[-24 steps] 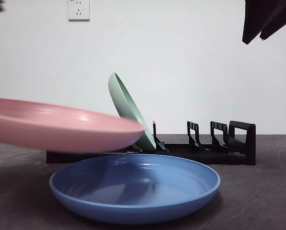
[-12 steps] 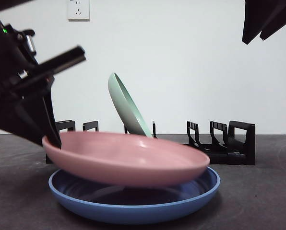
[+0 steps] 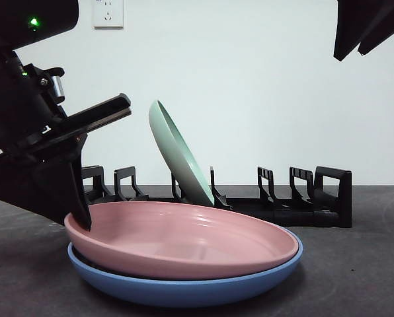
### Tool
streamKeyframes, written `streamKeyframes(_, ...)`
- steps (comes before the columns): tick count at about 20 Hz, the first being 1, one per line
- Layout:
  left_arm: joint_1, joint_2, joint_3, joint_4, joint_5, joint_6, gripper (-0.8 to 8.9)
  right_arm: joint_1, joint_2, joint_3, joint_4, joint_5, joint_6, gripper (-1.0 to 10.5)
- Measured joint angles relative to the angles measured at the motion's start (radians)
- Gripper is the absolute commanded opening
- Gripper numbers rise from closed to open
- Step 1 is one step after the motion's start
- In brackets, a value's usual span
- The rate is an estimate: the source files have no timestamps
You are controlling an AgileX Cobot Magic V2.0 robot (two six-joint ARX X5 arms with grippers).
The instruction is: Place the plate
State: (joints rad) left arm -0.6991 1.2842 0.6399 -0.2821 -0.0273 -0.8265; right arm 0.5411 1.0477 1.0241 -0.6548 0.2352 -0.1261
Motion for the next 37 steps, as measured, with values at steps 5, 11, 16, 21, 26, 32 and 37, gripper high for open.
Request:
streamKeyframes(5,0.0,0.018,0.0,0.008,0.0,0.007,0.3,0.0,0.0,0.0,0.0,0.0,0.002,2.4)
streamKeyframes(11,-0.005,0.024,0.0,0.014,0.0,0.008,1.37,0.0,0.0,0.0,-0.007,0.0,0.004,2.4)
streamKeyframes(16,-0.006,0.022,0.0,-0.006,0.002,0.008,2.47,0.0,0.0,0.0,-0.011,0.0,0.004,2.4)
streamKeyframes(21,0.013,-0.158,0.014,-0.149,0.005,0.103,2.47,0.0,0.0,0.0,-0.011,0.0,0.004,2.4)
streamKeyframes(26,0.107,-0.436,0.093,-0.294,-0.007,0.319,2.47,0.0,0.0,0.0,-0.01,-0.034,0.004,2.4)
streamKeyframes(32,0.235,-0.748,0.184,-0.422,-0.175,0.565,2.47,0.0,0.0,0.0,0.009,-0.152,0.054,2.4)
streamKeyframes(37,0.265,-0.885,0.191,-0.491,-0.232,0.637,2.47,0.0,0.153,0.141,-0.031,-0.394,0.207,2.4)
